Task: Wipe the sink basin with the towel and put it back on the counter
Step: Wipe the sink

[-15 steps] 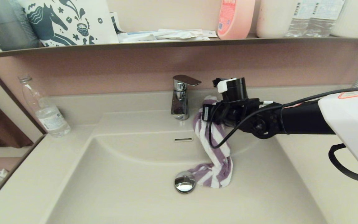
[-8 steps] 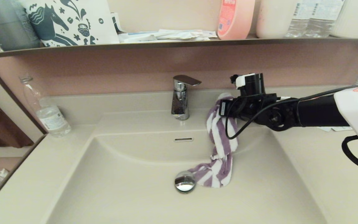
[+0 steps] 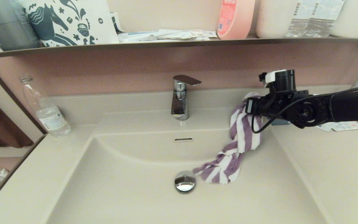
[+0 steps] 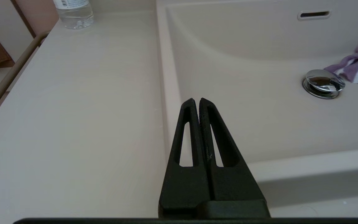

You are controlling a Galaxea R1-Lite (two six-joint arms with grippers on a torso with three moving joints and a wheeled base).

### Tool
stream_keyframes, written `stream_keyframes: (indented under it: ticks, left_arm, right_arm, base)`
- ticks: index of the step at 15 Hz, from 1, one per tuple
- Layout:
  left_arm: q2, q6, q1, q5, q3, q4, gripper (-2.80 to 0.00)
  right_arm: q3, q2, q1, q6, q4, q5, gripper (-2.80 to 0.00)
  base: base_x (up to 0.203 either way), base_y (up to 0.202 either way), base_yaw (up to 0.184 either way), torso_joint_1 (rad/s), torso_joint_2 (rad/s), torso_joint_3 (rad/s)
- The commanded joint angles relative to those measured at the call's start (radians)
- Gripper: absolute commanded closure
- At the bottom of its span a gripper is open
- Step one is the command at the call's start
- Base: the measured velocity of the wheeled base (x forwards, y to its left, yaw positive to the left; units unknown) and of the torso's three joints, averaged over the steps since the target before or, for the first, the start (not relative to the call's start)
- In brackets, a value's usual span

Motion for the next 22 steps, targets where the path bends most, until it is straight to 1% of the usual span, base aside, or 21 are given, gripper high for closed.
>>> stream_keyframes:
  ticks: [1, 4, 6, 10, 13, 16, 19, 22]
  left_arm:
    - [0.001, 0.000, 0.000, 0.000, 0.000, 0.000, 0.00]
    - [0.001, 0.000, 0.000, -0.002, 0.000, 0.000, 0.00]
    - [0.001, 0.000, 0.000, 0.000, 0.000, 0.000, 0.00]
    - [0.001, 0.000, 0.000, 0.000, 0.000, 0.000, 0.00]
    - [0.001, 0.000, 0.000, 0.000, 0.000, 0.000, 0.00]
    - [0.001, 0.000, 0.000, -0.002, 0.000, 0.000, 0.00]
    - [0.001, 0.000, 0.000, -0.001, 0.000, 0.000, 0.00]
    - [0.001, 0.000, 0.000, -0.002, 0.000, 0.000, 0.00]
  right_arm:
    - [0.023, -0.033, -0.028, -0.001, -0.004, 0.015, 0.00]
    - [0.041, -0.043, -0.027, -0.003, -0.007, 0.029, 0.00]
    - [0.041, -0.044, -0.004, -0.006, -0.007, 0.029, 0.00]
    - [0.031, -0.035, 0.100, -0.005, -0.010, 0.027, 0.00]
    - [-0.025, -0.001, 0.192, -0.005, -0.007, 0.023, 0.00]
    - [-0.066, 0.027, 0.267, -0.005, -0.010, 0.021, 0.00]
    - [-0.135, 0.075, 0.313, -0.006, -0.013, 0.020, 0.00]
    - [-0.198, 0.120, 0.338, -0.008, -0.008, 0.019, 0.00]
  base:
    - [0.000, 0.000, 0.000, 0.000, 0.00, 0.000]
    - [0.000, 0.000, 0.000, 0.000, 0.00, 0.000]
    - [0.000, 0.000, 0.000, 0.000, 0.00, 0.000]
    - [0.000, 0.000, 0.000, 0.000, 0.00, 0.000]
    - [0.000, 0.000, 0.000, 0.000, 0.00, 0.000]
    - [0.000, 0.000, 0.000, 0.000, 0.00, 0.000]
    - [0.000, 0.000, 0.000, 0.000, 0.00, 0.000]
    - [0.000, 0.000, 0.000, 0.000, 0.00, 0.000]
